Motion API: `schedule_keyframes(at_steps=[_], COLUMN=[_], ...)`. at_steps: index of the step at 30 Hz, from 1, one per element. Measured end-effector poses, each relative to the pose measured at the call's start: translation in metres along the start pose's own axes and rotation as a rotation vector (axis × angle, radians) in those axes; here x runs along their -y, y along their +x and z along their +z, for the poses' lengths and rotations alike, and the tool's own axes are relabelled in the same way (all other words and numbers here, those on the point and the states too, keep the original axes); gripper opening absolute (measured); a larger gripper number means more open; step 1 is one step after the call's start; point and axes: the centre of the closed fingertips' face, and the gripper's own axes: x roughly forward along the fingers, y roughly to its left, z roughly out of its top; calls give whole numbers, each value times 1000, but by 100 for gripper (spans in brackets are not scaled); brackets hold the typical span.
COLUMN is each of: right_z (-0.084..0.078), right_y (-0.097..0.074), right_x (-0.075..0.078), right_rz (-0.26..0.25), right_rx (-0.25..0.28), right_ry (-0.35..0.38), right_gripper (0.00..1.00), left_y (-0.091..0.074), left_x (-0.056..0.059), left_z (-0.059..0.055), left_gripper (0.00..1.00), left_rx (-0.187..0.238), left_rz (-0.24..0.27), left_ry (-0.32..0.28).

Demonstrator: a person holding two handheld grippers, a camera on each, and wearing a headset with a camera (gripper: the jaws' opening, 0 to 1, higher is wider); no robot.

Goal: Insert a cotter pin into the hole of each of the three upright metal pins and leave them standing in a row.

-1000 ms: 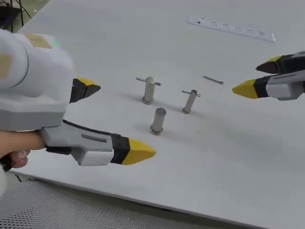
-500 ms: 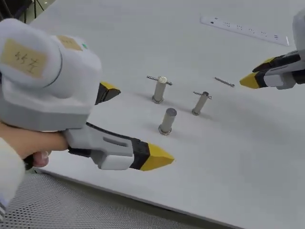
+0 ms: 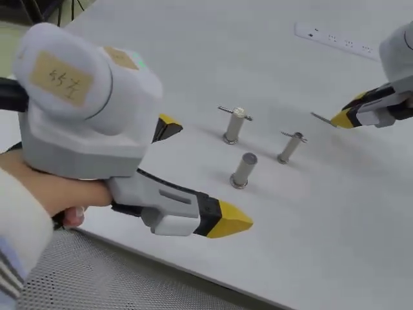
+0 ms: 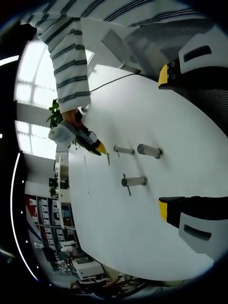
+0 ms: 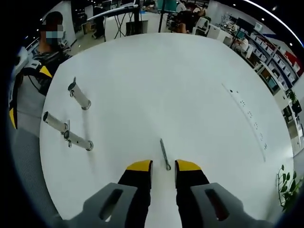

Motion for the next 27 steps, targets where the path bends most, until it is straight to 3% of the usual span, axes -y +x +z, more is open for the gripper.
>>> schedule_keyframes(at_steps=[10, 18, 22, 27], right_z=[-8, -11, -10, -8], right_y=[15, 19, 21, 22], right_x=[5, 4, 5, 3], right_rz=[11, 26, 39, 33], right_rx=[-51, -78, -74, -77], right_ry=[-4, -30, -12, -43], right_gripper=[11, 7, 4, 0], left_y=[-7, -6, -4, -5], left_x=[-13, -13, -15, -14], left_z=[-5, -6, -16, -17], left_gripper=[90, 87, 84, 84], left_rx=[-15, -26, -69, -63], left_rz=[37, 38, 51, 44], left_ry=[8, 10, 22, 2])
